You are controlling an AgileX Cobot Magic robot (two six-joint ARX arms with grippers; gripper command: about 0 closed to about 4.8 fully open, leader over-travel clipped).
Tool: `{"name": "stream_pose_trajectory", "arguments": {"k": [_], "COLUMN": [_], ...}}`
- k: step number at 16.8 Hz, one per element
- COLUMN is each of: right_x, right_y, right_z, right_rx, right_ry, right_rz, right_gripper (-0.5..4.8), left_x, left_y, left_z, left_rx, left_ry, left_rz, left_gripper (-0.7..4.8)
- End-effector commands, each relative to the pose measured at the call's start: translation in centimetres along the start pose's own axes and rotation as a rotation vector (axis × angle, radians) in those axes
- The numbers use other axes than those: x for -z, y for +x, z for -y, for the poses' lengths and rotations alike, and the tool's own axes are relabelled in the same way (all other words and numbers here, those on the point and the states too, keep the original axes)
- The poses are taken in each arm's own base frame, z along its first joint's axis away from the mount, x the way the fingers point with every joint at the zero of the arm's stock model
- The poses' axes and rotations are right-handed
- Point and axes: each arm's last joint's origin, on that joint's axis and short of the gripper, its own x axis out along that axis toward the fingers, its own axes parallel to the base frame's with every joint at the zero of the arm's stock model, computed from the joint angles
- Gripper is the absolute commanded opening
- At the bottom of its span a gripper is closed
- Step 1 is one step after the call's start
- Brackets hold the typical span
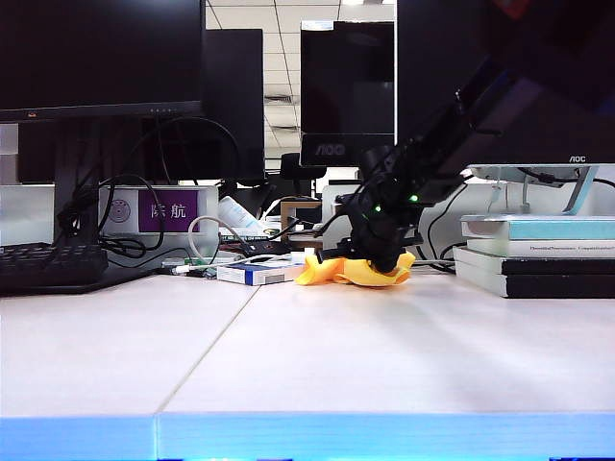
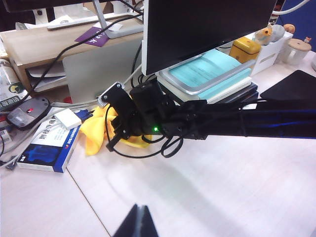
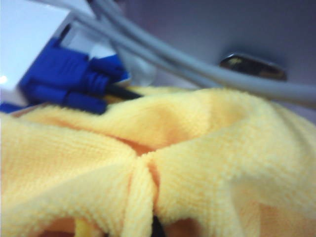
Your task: Wipe the table from front to back using the rag.
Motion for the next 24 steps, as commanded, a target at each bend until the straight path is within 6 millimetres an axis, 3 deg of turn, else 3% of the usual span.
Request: {"name": "stream_pose_trajectory", "arguments": {"k": [1,6,10,14,24], "right_x": [2.0,1.2,2.1,1.0,2.0], "right_y": [-0.6,-2.5,-3.6,-5.5,-8.1], "right_z": [-1.7,-1.6,-1.7,-1.6,-3.1], "right_rx": [-0.049,-0.051,-0.068,-0.089,-0.148], "right_ry": [-0.024,0.007,-0.005,-0.006,-0.034], "right_rz": [-0.228,-0.337,-0.500,-0.556,-0.793], "right_gripper": [-0.02,-0.02,-0.02,-0.02,-0.02], "left_x": [-0.3,-0.3,-0.3,-0.5,-0.5], "left_y": [-0.2,-0.2,-0.3,-0.3,-0.3], "left_z": [0.1,0.2,0.2,0.2,0.2], "left_rx": [0.020,0.028,0.028,0.027,0.027], "left_ry": [0.003,0.003,0.011,0.016,0.016], "left_rz": [0.018,0.018,0.021,0.033,0.033], "left_gripper": [-0.04,-0.04,-0.04,-0.04,-0.04]}}
